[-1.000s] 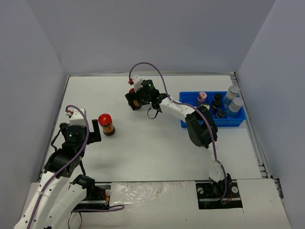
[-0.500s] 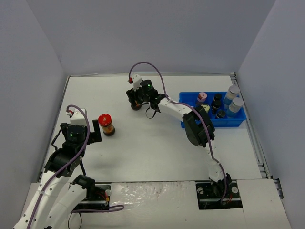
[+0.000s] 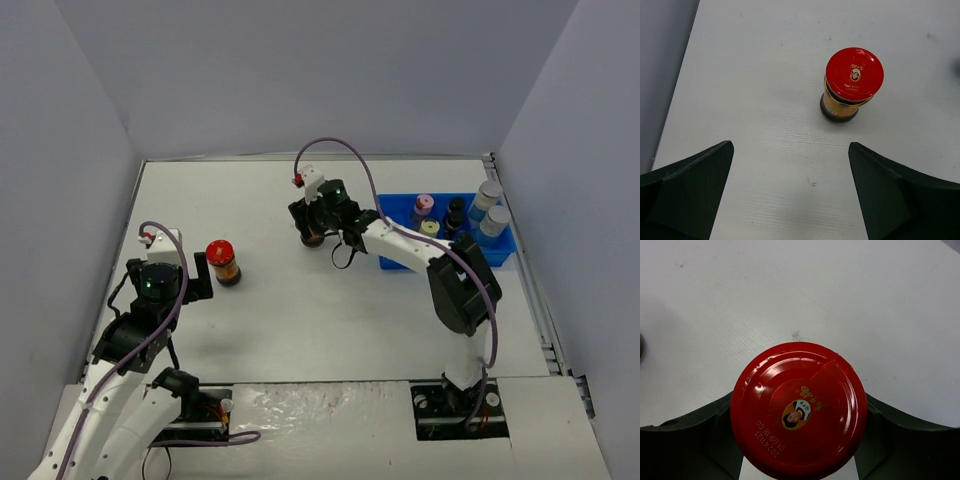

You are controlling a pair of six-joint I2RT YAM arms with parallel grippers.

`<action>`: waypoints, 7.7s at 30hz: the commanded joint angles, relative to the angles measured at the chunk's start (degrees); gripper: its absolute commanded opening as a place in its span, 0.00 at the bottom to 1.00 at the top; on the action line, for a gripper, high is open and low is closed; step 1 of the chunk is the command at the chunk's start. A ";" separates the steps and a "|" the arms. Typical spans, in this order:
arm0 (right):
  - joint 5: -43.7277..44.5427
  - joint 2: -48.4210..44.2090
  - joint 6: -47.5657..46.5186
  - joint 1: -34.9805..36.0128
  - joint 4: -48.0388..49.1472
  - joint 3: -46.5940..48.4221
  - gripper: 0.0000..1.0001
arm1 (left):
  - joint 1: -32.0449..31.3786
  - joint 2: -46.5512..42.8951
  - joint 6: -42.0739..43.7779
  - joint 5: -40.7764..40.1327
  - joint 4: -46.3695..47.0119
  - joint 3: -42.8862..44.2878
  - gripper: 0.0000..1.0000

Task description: Organize the condiment bottles

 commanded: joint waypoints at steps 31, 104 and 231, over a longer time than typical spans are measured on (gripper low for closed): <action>10.71 -18.35 4.06 -22.43 15.64 -13.08 0.00 | 0.44 1.26 0.47 0.27 3.50 1.29 0.97; 4.39 -55.93 12.30 -22.59 -0.52 -22.88 1.00 | -7.27 56.03 -14.65 16.67 0.11 32.04 0.19; 15.15 -26.49 9.83 -18.89 8.02 -27.19 0.07 | 3.51 14.32 -1.89 10.61 14.97 2.27 0.97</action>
